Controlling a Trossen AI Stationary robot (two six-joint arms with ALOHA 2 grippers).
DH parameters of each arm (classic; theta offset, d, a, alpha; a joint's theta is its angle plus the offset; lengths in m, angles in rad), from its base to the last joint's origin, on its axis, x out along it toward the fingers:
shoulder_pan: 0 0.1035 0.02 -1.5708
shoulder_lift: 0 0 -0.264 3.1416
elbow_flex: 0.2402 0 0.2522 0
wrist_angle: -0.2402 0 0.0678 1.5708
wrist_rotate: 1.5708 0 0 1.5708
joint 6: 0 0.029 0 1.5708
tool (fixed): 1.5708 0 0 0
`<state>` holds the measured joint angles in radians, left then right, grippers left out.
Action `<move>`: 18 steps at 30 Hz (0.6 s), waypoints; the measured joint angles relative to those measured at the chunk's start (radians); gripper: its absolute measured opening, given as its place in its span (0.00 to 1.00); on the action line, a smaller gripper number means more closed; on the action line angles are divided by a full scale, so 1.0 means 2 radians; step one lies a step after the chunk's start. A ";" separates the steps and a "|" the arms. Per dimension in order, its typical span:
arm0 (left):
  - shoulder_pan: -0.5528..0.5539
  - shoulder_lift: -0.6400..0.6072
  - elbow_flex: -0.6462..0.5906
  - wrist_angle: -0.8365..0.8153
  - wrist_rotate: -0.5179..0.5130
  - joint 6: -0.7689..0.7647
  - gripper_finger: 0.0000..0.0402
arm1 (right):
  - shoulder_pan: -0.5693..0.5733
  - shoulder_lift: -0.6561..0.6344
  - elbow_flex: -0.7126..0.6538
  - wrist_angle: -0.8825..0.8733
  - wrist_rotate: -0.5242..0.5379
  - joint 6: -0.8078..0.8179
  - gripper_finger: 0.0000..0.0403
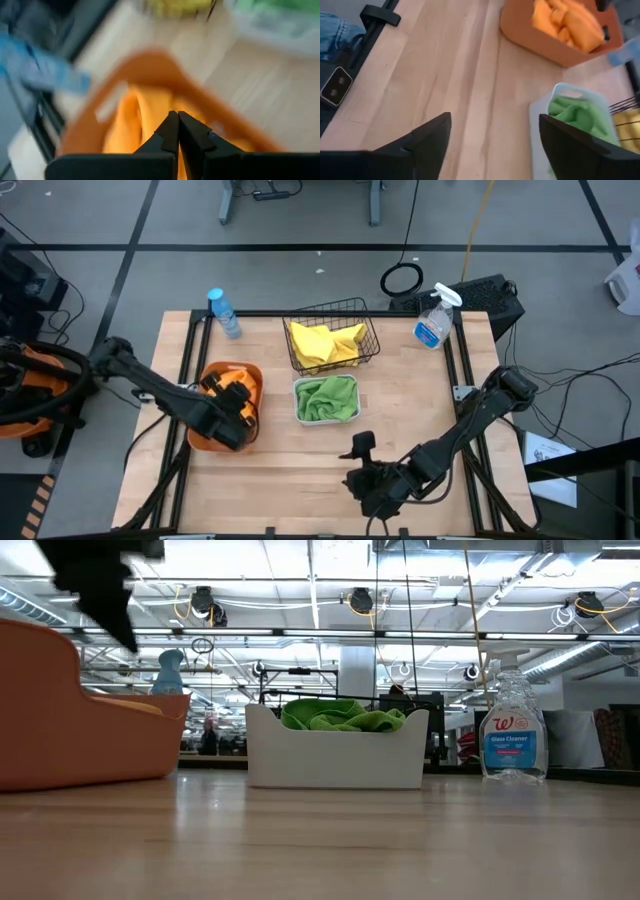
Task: Sort microfiber towel by color & place in baskets
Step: Return to Home Position
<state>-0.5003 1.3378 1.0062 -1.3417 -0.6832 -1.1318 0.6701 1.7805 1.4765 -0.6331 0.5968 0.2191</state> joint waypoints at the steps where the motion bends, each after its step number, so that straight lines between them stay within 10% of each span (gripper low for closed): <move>1: -0.006 -0.008 0.012 -0.002 -0.018 0.016 0.03 | 0.000 -0.007 0.000 -0.003 0.000 -0.009 0.69; 10: -0.032 -0.093 0.032 0.059 -0.099 0.172 0.03 | 0.000 -0.099 -0.017 -0.085 0.003 -0.029 0.24; 14: -0.039 -0.133 0.002 0.199 -0.094 0.322 0.03 | 0.003 -0.165 -0.075 -0.073 0.003 -0.036 0.04; 18: -0.039 -0.165 -0.046 0.365 -0.045 0.454 0.03 | 0.003 -0.247 -0.154 -0.015 0.003 -0.048 0.04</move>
<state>-0.5781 1.0068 0.9134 -0.6125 -0.7729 -0.2242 0.6758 1.2872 1.1682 -0.6622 0.6020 0.1223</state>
